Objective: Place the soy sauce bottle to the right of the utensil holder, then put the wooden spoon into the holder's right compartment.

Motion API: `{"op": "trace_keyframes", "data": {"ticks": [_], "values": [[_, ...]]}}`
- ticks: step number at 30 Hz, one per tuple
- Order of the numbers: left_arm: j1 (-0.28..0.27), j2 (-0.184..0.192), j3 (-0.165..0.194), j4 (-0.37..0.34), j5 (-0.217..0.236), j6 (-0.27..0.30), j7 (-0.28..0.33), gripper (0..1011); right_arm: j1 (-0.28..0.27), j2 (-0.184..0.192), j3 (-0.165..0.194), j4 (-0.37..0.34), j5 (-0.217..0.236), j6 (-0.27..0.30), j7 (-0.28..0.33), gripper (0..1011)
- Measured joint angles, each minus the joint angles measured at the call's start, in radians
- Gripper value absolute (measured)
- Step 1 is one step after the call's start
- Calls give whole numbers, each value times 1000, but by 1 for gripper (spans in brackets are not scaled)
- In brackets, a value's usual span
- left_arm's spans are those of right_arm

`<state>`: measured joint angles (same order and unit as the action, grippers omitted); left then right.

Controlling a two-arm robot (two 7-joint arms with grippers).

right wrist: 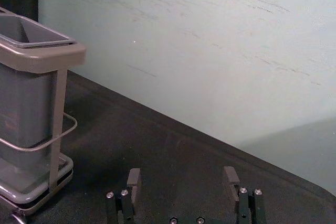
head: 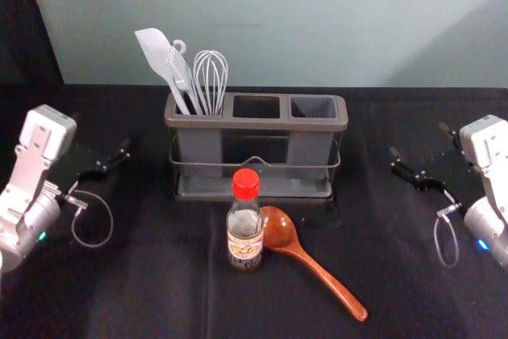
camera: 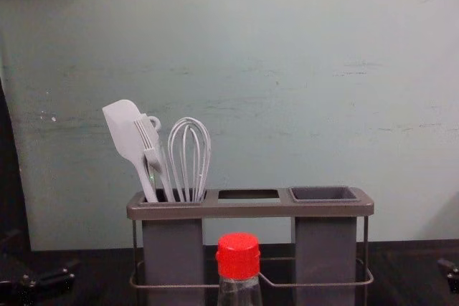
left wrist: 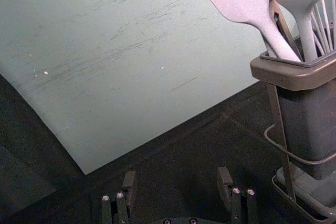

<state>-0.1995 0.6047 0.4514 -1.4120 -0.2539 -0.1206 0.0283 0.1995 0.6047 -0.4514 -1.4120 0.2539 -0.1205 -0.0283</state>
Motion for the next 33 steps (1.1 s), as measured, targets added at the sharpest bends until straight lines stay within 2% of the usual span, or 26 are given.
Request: {"op": "trace_keyframes", "data": {"ticks": [33], "values": [[0,0,0,0,0,0,0,1000,0,0,0,0,0,0,0,1000]]}}
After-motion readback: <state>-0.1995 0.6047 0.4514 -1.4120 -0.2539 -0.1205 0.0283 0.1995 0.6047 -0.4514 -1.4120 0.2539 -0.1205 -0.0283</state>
